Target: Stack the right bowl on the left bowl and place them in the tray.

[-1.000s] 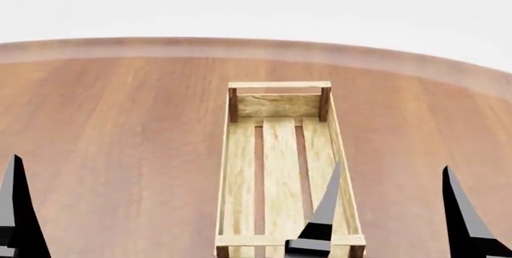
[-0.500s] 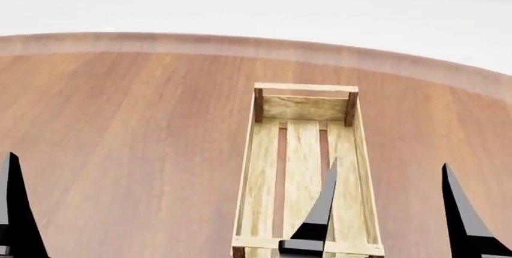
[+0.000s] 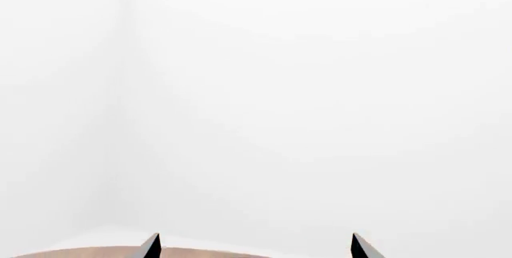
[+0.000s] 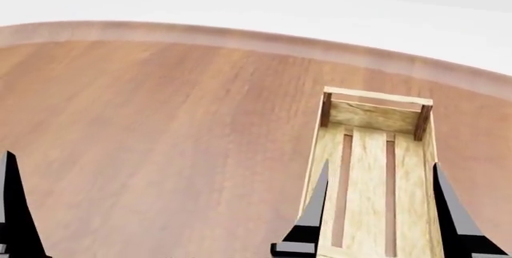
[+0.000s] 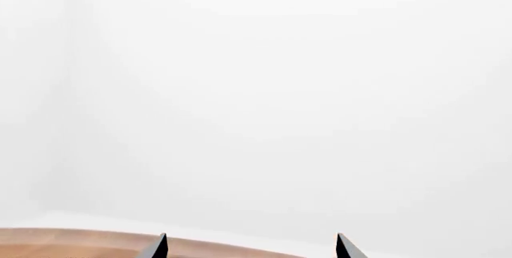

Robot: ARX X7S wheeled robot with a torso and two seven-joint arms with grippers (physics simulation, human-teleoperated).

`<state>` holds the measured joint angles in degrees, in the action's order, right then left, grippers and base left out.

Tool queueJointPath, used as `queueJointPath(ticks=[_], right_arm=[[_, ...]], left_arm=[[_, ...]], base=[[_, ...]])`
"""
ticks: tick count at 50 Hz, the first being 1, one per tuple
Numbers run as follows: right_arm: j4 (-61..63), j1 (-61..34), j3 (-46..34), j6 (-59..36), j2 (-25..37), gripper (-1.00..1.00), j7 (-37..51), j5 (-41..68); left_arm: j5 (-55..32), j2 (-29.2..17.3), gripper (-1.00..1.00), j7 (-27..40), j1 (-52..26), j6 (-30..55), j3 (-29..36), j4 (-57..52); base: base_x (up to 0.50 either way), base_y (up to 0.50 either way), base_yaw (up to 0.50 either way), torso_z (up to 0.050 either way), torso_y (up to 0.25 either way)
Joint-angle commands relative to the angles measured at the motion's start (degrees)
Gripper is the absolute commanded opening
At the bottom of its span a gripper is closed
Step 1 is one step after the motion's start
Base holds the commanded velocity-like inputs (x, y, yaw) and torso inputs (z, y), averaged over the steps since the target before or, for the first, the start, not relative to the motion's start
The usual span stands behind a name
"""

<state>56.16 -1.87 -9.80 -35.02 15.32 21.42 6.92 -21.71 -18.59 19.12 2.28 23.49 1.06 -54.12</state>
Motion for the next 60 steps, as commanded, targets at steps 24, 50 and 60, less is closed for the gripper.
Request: queueJointPath(ticks=[24, 50, 60], right_arm=[[-0.24, 0.01, 0.39, 1.85, 0.62, 1.00, 0.81, 3.37], [0.01, -0.34, -0.02, 1.89, 1.80, 1.00, 2.23, 4.62], [-0.09, -0.42, -0.59, 1.96, 2.33, 1.00, 2.74, 4.79]], left_arm=[[-3.90, -2.24, 1.00, 2.55, -0.71, 0.87, 0.01, -0.28], [-6.38, -3.48, 1.00, 4.11, -0.68, -0.27, -0.12, -0.10], [-5.03, -4.37, 1.00, 5.00, -0.82, -0.11, 1.11, -0.43]], base=[[-0.01, 0.04, 0.02, 0.038, 0.000], [0.00, 0.00, 0.00, 0.049, 0.000], [0.00, 0.00, 0.00, 0.049, -0.066]])
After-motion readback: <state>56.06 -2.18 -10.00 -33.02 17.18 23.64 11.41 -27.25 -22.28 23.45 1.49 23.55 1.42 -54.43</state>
